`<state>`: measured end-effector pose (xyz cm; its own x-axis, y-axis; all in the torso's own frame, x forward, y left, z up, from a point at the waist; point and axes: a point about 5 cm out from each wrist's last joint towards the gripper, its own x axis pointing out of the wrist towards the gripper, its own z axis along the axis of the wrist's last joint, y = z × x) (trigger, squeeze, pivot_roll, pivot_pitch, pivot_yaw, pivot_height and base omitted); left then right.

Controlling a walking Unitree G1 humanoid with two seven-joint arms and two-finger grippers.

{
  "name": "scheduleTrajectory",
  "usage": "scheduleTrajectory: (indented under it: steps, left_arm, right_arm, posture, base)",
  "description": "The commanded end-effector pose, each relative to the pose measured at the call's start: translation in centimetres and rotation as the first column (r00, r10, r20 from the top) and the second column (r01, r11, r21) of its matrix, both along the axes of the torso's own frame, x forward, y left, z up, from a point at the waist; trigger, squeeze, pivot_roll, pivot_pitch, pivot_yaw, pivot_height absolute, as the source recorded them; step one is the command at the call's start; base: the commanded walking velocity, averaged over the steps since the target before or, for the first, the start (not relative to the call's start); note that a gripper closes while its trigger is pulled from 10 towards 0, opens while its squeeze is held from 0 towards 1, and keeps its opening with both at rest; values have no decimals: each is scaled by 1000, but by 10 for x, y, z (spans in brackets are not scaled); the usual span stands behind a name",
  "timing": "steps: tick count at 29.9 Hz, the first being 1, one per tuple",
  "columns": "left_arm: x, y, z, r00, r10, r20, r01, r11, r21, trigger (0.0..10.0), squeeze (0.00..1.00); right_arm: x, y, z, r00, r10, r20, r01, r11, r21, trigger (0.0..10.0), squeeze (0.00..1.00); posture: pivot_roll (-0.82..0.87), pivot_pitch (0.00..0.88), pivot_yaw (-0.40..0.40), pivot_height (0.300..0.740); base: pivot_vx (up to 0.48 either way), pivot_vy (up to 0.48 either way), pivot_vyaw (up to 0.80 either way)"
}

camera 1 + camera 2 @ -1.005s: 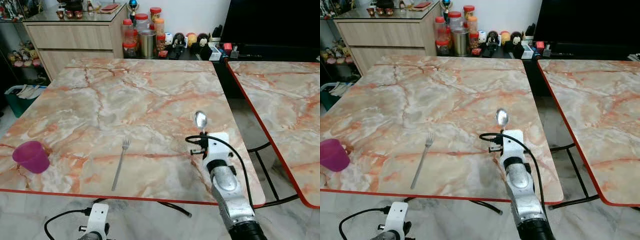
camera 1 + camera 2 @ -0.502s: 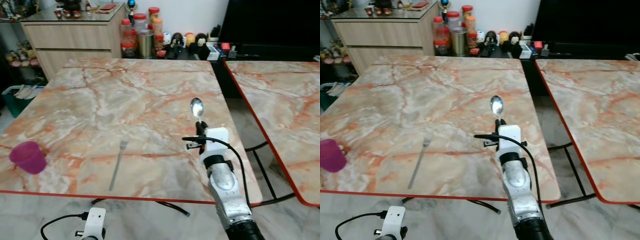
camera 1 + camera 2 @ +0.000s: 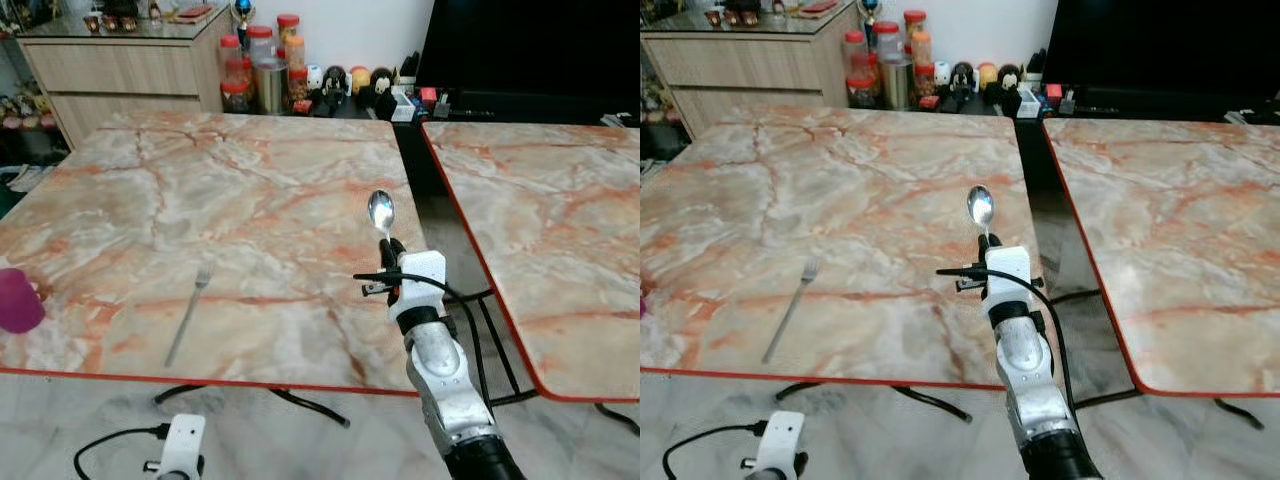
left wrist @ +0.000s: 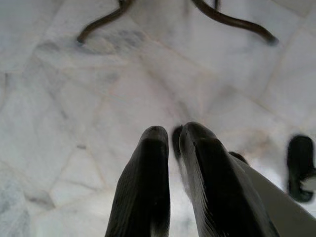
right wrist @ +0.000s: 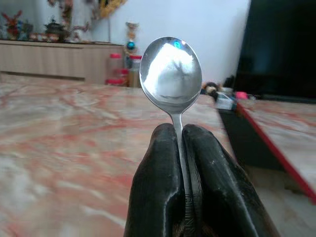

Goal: Setting the table

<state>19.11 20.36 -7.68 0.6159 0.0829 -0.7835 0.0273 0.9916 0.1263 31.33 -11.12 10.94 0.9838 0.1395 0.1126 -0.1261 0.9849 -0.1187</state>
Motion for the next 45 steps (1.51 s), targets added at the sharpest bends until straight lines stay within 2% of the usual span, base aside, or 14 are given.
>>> scheduleTrajectory:
  steps: [1,45]
  left_arm:
    - [-2,-7,-3,999,-30,-20,30,1000,-5,10000,0]
    - [-2,-9,-3,1000,-17,-19,17,1000,-17,10000,0]
  right_arm:
    - [0,-7,-2,1000,-21,-7,21,1000,-3,10000,0]
    - [-1,-10,-2,999,-46,-6,46,999,10,10000,0]
  posture:
    - [19,0,-26,736]
    - [7,0,-17,736]
  base:
    - [0,-394,0]
    - [0,-387,0]
